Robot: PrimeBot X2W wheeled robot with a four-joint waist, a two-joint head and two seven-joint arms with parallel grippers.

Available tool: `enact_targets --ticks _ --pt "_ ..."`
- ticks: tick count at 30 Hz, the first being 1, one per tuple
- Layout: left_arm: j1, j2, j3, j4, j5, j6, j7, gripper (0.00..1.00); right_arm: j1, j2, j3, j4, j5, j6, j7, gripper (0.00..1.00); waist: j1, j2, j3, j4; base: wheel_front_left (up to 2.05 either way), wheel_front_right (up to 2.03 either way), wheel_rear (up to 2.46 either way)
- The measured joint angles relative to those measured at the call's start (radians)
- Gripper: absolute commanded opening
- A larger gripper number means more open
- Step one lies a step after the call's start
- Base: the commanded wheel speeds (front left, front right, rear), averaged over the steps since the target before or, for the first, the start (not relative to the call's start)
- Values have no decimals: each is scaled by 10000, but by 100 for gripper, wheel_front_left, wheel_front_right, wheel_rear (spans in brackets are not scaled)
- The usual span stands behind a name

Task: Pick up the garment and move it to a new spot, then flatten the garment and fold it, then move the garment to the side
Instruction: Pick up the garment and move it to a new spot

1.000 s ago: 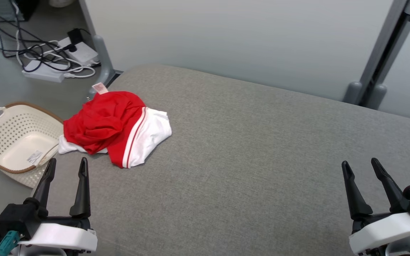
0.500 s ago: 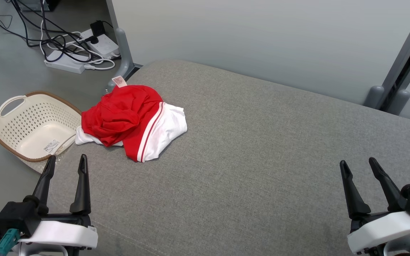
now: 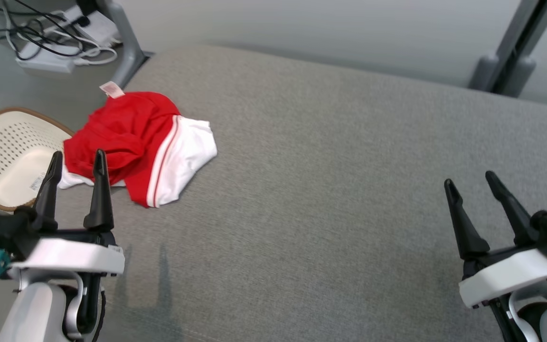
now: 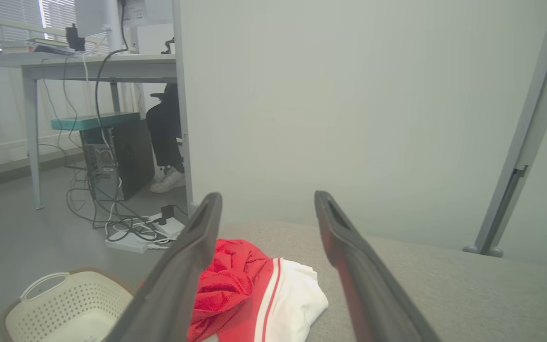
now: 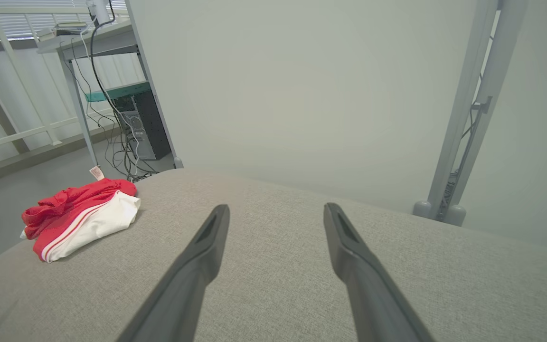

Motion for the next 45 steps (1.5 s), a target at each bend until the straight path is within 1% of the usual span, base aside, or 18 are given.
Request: enact_targets --ticks 5,8,12,17,21,22,23,24,25,27,29,33,38,41,45 --pt "-1209 -222 -84 2052 -539 -468 150 100 -544 -222 209 -209 -148 0 205 100 0 0 910 -462 0 0 0" --pt "-1994 -372 -31 3626 -861 -826 125 100 -869 -274 368 -255 -171 0 251 100 0 0 1481 -773 0 0 0" --pt "-2977 -414 54 5772 -1158 -1229 42 100 -1180 -280 539 -249 -188 0 234 100 0 0 2196 -1197 0 0 0" --pt "-3939 -433 151 8094 -1484 -1536 -4 100 -1426 -307 575 -159 -198 0 142 100 0 0 2856 -1657 0 0 0" --pt "-4513 -420 159 9471 -1630 -1662 -42 100 -1496 -316 566 -100 -198 0 86 100 0 0 3152 -1868 0 0 0" --pt "-4663 -416 140 9714 -1689 -1693 -25 69 -1513 -320 562 -94 -198 0 82 100 0 0 3183 -1884 0 0 0" --pt "-4806 -418 100 9914 -1689 -1701 -2 18 -1519 -328 554 -94 -198 0 75 100 0 0 3198 -1880 0 0 0" --pt "-4912 -416 73 10082 -1697 -1730 -6 0 -1519 -336 550 -90 -198 -2 75 100 0 0 3198 -1863 0 0 0" --pt "-5010 -393 23 10266 -1714 -1779 -54 0 -1531 -347 541 -86 -198 0 75 100 0 0 3169 -1830 0 0 0" --pt "-5026 -370 -42 10239 -1653 -1789 -136 0 -1545 -376 506 -82 -249 0 40 100 0 0 3074 -1797 0 0 0" --pt "-5004 -280 -12 9914 -1565 -1797 -146 0 -1539 -384 453 -81 -263 0 -17 100 0 0 2940 -1767 0 0 0" --pt "-4554 0 725 7693 -1135 -1797 -167 0 -1368 -337 349 -25 -255 0 -111 100 0 0 2544 -1721 0 0 0" --pt "-3131 -151 1578 4826 -217 -1588 -171 0 -1018 -194 228 138 -155 0 -284 100 0 0 1882 -1715 0 0 0" --pt "-2327 -364 1747 3235 280 -1310 -174 0 -816 -113 184 211 -109 0 -378 100 0 0 1455 -1766 0 0 0" --pt "-1261 -447 1732 1645 602 -1114 -173 0 -533 -8 182 307 -29 0 -504 100 0 0 912 -1922 0 0 0"
